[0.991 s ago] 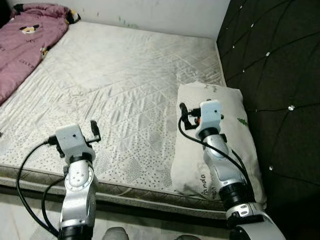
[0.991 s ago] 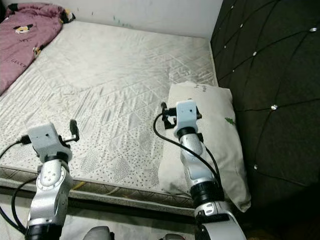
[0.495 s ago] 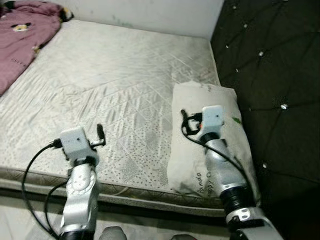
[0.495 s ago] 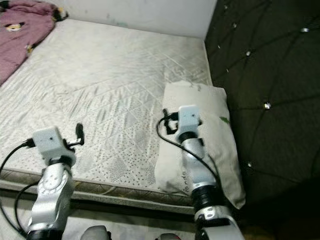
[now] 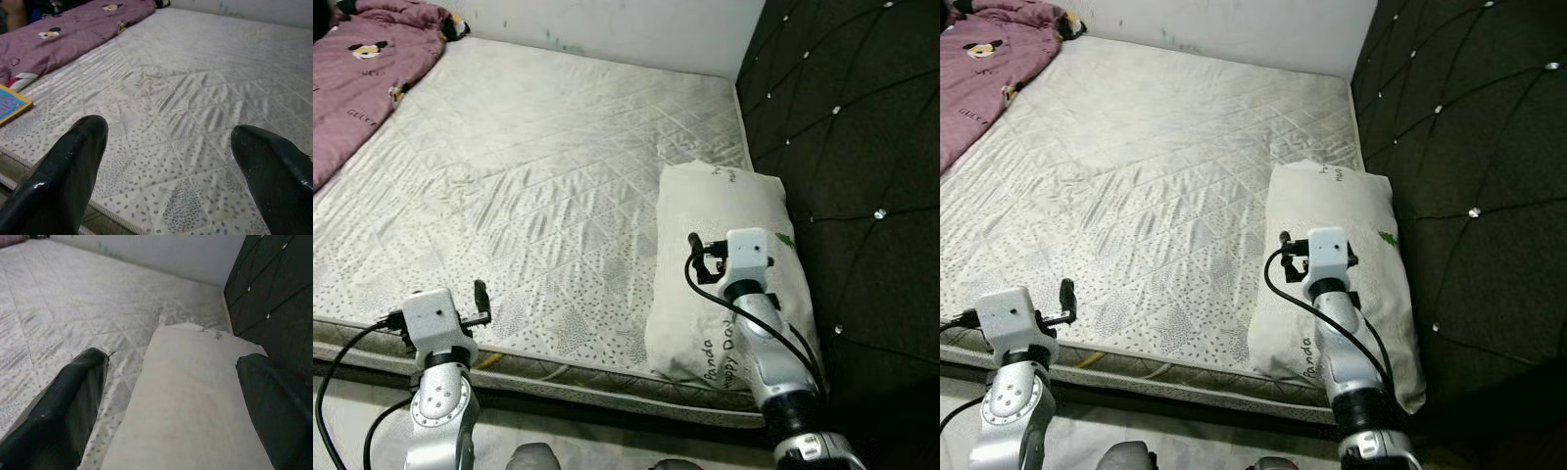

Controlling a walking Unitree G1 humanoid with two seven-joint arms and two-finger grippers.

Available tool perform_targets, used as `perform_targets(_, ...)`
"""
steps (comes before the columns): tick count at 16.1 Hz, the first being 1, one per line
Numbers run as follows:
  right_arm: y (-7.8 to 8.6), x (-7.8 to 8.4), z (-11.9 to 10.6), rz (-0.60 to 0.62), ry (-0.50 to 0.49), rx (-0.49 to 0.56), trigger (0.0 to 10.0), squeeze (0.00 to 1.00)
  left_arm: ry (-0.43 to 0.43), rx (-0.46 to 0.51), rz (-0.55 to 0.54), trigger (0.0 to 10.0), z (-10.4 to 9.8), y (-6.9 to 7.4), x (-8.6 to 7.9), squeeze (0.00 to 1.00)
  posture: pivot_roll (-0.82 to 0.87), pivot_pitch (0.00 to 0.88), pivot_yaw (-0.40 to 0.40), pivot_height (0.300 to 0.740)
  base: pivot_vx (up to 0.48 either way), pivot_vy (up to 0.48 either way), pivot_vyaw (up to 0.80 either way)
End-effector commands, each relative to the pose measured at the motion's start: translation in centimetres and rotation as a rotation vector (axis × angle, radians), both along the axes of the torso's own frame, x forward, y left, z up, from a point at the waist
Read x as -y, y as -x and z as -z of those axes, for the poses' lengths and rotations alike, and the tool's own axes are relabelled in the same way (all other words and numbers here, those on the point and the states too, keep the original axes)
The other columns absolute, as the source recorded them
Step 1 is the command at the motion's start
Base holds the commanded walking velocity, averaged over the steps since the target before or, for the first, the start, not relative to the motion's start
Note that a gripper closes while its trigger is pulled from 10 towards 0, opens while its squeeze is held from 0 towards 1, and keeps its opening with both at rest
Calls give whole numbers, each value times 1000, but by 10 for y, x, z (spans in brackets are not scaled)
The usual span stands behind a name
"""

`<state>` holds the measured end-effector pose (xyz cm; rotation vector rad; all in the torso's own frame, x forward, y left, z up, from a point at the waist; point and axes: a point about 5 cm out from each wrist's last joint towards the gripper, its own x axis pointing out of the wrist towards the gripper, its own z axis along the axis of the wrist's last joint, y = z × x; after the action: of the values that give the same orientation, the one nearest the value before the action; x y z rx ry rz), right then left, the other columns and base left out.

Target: Clean up the room

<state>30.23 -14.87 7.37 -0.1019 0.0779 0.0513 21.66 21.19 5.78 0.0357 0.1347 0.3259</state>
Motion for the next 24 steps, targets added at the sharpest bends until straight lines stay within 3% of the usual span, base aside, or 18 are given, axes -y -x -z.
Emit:
perform_targets(1, 2, 4, -2, 10, 3, 7, 10000, 0, -6, 13, 16, 10000, -2, 0, 2, 0, 61, 0, -69, 740, 0, 0, 0)
perform_targets(4, 4, 0, 1, -13, 20, 17, 10000, 0, 3, 15, 13, 10000, 0, 1, 2, 0, 62, 0, -71, 740, 0, 0, 0)
perform_targets(7, 3, 0, 2, -23, 25, 8, 10000, 0, 5, 14, 18, 10000, 1, 0, 3, 0, 59, 0, -75, 740, 0, 0, -800)
perform_targets(16, 2, -4, 1, -59, 25, 6, 10000, 0, -8, 29, 44, 10000, -3, -5, 7, 0, 59, 0, -79, 740, 0, 0, 0)
perform_targets(22, -8, -6, 3, -139, 70, -24, 10000, 0, -20, 90, 16, 10000, -13, -11, 17, 0, 100, 0, -175, 740, 0, 0, 0)
perform_targets(24, -8, -2, 1, -120, 79, -12, 10000, 0, -32, 101, 42, 10000, -15, -19, 21, 0, 51, 0, -131, 740, 0, 0, 0)
